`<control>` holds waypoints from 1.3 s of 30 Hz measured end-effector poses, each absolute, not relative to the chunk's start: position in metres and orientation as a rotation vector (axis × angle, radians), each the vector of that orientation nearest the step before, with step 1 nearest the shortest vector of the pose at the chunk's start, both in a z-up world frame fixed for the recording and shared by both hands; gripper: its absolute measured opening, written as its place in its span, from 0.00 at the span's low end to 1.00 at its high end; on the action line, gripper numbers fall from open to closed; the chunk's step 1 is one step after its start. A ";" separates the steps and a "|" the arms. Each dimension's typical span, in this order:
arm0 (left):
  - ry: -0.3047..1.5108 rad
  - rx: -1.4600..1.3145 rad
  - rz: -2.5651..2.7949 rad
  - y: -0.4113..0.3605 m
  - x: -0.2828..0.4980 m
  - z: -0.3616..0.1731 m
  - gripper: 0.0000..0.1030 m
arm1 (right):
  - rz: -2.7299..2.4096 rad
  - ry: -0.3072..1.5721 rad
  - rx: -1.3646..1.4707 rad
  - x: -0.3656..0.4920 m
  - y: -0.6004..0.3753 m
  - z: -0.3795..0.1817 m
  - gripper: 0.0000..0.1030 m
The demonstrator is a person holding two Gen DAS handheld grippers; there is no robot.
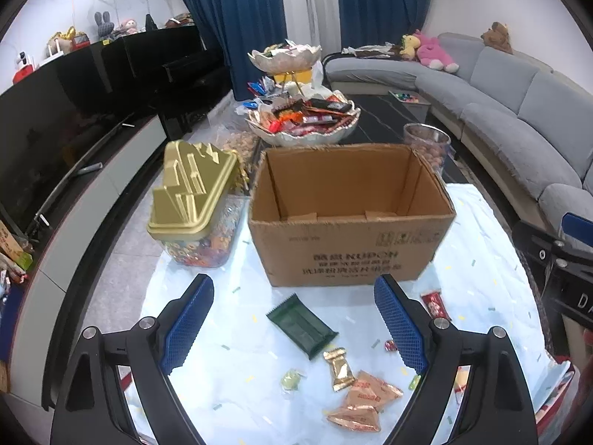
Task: Organize snacks
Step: 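Withdraw both tools from the box back toward the remaining snacks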
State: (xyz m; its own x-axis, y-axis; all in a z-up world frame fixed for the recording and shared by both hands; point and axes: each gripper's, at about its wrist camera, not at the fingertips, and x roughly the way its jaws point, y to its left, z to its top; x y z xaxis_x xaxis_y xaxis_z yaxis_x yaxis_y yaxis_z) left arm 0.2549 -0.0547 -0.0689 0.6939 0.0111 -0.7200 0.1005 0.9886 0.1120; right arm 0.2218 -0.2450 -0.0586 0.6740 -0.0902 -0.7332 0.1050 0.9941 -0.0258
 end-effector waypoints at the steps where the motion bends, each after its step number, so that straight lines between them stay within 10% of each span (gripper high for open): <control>1: 0.803 0.148 -0.053 -0.055 0.253 -0.071 0.86 | -0.111 0.826 0.018 0.220 -0.246 -0.059 0.81; 39: 0.842 0.236 -0.283 -0.087 0.172 -0.171 0.86 | -0.082 0.742 -0.039 0.124 -0.254 -0.139 0.81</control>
